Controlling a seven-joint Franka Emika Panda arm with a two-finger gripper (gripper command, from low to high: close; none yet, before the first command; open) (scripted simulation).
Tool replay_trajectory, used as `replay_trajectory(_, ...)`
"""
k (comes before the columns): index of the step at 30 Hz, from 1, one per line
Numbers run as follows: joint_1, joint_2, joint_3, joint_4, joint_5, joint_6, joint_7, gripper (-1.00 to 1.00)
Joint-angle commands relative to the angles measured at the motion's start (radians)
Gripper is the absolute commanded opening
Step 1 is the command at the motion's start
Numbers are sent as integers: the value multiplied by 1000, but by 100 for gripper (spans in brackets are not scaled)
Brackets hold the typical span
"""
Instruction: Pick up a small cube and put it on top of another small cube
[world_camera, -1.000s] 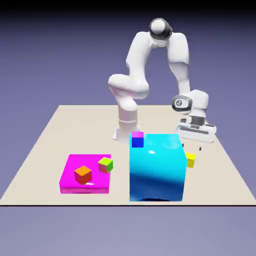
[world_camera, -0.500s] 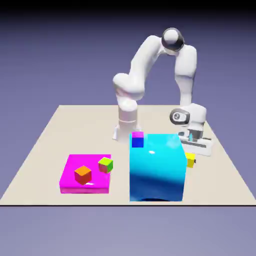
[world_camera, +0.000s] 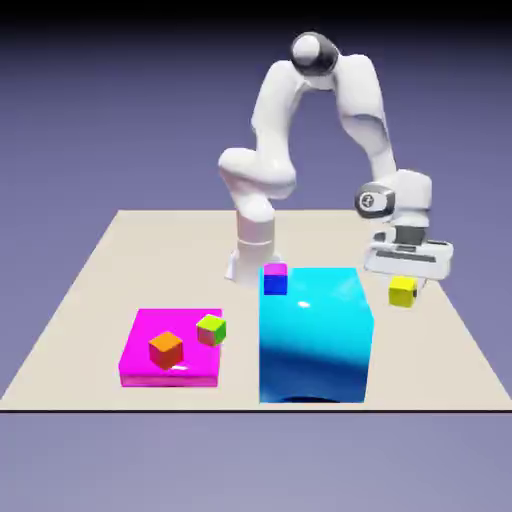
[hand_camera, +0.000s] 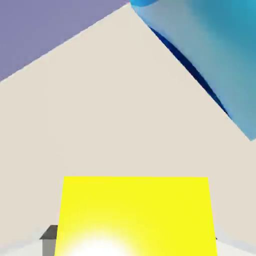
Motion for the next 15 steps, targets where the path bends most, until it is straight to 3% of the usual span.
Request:
replay_trajectory(1,-36,25,-23,35,-3,-13,19,-100)
replay_trajectory(5,-181,125,-116,171,-16,-64,95,-100)
replay_trajectory(15,-478,92,-427,133,-182,-498,430,-100)
